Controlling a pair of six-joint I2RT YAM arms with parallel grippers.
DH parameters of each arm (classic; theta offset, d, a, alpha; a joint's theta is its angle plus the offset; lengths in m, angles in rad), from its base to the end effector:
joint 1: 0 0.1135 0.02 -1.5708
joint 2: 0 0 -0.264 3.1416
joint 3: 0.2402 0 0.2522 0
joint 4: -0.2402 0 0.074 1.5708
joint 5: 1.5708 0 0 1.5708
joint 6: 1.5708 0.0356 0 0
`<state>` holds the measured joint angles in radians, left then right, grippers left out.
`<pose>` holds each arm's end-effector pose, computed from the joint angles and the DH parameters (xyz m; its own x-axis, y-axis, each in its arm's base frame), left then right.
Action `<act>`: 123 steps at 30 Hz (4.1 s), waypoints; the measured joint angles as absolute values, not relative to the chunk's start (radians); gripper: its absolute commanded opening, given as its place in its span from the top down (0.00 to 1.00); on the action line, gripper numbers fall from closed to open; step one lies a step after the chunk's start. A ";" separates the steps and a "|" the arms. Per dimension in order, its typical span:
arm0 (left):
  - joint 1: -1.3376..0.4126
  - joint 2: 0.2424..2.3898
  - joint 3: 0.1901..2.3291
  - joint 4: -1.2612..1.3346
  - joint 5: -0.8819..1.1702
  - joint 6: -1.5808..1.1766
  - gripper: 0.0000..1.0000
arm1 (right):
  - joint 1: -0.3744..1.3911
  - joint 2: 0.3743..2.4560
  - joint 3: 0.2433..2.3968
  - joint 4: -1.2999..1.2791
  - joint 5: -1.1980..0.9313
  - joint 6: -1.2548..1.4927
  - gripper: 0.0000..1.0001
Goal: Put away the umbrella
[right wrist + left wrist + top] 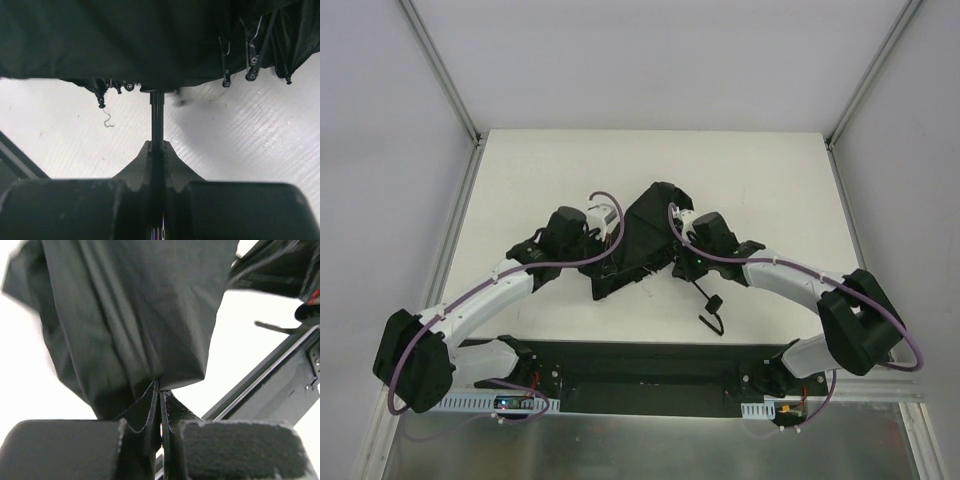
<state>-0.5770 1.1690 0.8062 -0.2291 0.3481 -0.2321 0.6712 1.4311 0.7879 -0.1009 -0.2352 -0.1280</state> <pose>0.2081 -0.1500 0.2657 -0.6276 0.1505 -0.7639 0.6224 0.6864 -0.3761 0.2260 0.1901 0.2025 -0.4317 -0.5014 -0.7498 -0.8007 0.5958 0.0626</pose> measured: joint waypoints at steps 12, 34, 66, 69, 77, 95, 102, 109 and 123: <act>-0.565 1.149 0.543 -0.163 0.250 -0.430 0.65 | 0.736 1.567 0.738 0.085 -0.164 0.102 1.00; -0.495 1.213 1.068 -0.331 0.455 -0.693 0.85 | 0.736 1.541 0.738 0.070 -0.133 0.113 1.00; -0.415 1.719 0.880 -0.131 0.490 -0.575 1.00 | 0.625 1.499 1.033 -0.308 -0.310 -0.070 0.00; -0.415 1.719 0.868 -0.113 0.495 -0.576 1.00 | 0.600 1.598 1.130 -0.325 -0.342 -0.144 0.00; -0.415 1.719 0.857 -0.089 0.517 -0.575 1.00 | 0.602 1.785 1.167 -0.292 -0.438 -0.252 0.01; -0.414 1.717 0.828 -0.041 0.550 -0.580 1.00 | 0.817 1.822 1.157 -0.258 0.027 -0.295 0.00; -0.411 1.716 0.818 -0.021 0.565 -0.591 1.00 | 0.863 1.825 1.156 -0.255 0.142 -0.235 0.00; -0.405 1.716 0.809 -0.010 0.580 -0.591 1.00 | 0.869 1.825 1.111 -0.161 0.120 -0.181 0.01; -0.384 1.716 0.789 0.012 0.625 -0.590 1.00 | 0.817 1.775 1.043 -0.056 -0.125 -0.127 0.00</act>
